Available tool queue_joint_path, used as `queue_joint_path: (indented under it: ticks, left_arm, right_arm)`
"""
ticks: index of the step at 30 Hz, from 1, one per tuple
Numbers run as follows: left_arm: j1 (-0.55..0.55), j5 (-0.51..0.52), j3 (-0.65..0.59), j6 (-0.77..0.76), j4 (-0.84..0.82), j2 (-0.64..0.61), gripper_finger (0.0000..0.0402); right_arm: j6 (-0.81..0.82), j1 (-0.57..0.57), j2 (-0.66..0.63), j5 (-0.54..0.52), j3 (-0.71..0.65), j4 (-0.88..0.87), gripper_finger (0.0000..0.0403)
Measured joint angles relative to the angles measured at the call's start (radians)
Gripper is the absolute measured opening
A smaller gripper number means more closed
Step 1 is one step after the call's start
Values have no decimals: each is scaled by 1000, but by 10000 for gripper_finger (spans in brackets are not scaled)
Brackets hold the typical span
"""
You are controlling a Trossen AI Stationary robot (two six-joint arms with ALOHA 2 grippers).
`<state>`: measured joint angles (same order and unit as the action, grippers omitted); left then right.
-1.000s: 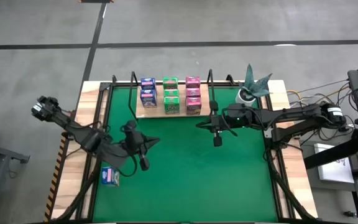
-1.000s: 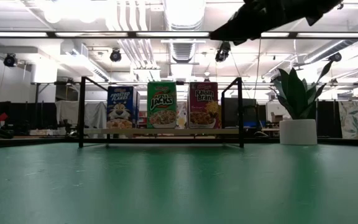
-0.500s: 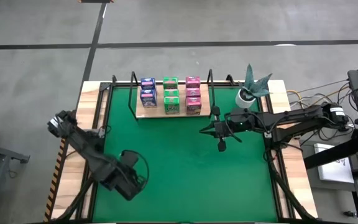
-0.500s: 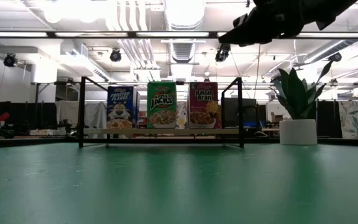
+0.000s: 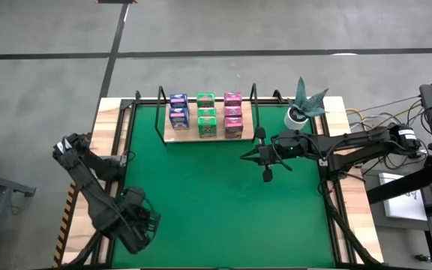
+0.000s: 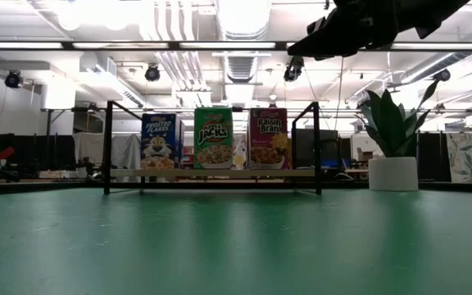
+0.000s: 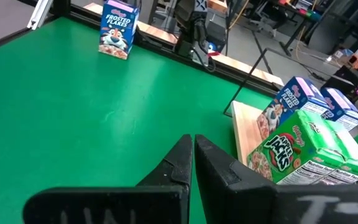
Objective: Stack cereal on shelf
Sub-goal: Put the blue cereal box aligned with the other blue cereal boxes on the shelf
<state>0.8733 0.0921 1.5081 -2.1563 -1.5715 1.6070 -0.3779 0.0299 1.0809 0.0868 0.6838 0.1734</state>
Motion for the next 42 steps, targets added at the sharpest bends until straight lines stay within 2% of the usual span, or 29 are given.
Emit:
queue_joint_path:
  ticks: [5,9,18,22,37,42]
  left_arm:
    - [37,0,-57,-104,0,-5,239]
    - [51,-14,-108,-151,0,-12,256]
    - [62,-36,-172,-166,0,-20,251]
    - [71,-77,-197,-159,1,-20,244]
    - [89,-49,-236,-182,21,-19,239]
    - [88,-49,-280,-183,80,-19,237]
  right_arm:
    - [-5,0,0,0,0,-4,9]
    - [-4,0,0,0,0,-4,9]
    - [0,0,0,0,0,-4,9]
    - [3,0,0,0,0,-10,9]
    - [22,0,0,0,0,-35,9]
    - [28,0,0,0,0,-40,9]
